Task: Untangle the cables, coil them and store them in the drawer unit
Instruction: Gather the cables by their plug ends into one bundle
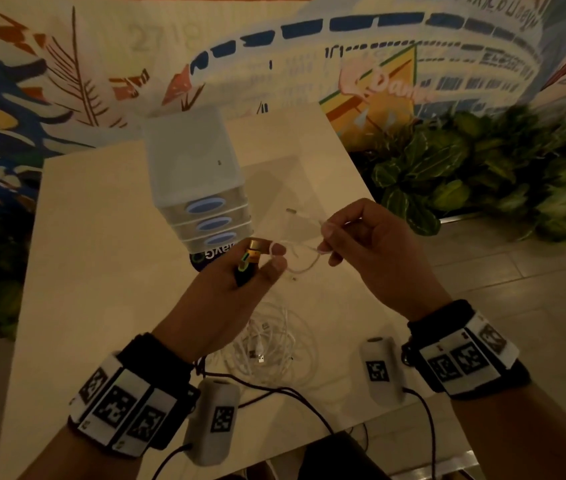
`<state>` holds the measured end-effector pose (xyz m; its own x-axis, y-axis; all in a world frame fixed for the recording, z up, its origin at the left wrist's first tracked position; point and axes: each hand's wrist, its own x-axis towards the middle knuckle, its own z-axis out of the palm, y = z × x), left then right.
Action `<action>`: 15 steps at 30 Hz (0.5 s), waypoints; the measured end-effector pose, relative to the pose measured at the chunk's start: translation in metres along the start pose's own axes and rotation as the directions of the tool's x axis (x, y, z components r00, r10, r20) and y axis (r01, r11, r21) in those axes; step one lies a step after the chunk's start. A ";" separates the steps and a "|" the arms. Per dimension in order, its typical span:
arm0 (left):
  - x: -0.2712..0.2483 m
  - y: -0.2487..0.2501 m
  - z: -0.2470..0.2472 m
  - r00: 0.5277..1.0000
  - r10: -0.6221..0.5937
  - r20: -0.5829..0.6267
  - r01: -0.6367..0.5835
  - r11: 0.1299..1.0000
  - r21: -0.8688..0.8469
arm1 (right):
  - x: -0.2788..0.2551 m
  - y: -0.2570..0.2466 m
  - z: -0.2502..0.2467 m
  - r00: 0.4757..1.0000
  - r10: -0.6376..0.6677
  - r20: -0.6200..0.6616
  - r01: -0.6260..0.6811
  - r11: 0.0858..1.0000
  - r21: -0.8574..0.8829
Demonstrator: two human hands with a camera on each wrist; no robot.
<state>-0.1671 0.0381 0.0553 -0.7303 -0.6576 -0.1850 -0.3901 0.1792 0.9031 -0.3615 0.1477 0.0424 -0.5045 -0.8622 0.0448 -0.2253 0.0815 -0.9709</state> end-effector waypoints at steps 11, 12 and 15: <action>0.000 0.019 -0.023 0.995 0.051 -0.086 -0.062 0.989 -0.132 | 0.004 -0.014 0.020 0.998 -0.062 0.004 0.062 0.998 -0.027; 0.001 0.020 -0.021 0.993 0.051 -0.104 -0.066 0.987 -0.144 | 0.003 -0.015 0.023 0.998 -0.059 0.028 0.060 0.997 -0.044; 0.002 0.023 -0.016 0.994 0.043 -0.103 -0.060 0.984 -0.167 | 0.000 -0.018 0.032 0.997 -0.056 0.046 0.058 0.998 -0.034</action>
<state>-0.1682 0.0288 0.0818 -0.6847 -0.7213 -0.1051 -0.2464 0.0934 0.9647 -0.3304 0.1301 0.0525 -0.4521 -0.8875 0.0885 -0.2827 0.0485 -0.9580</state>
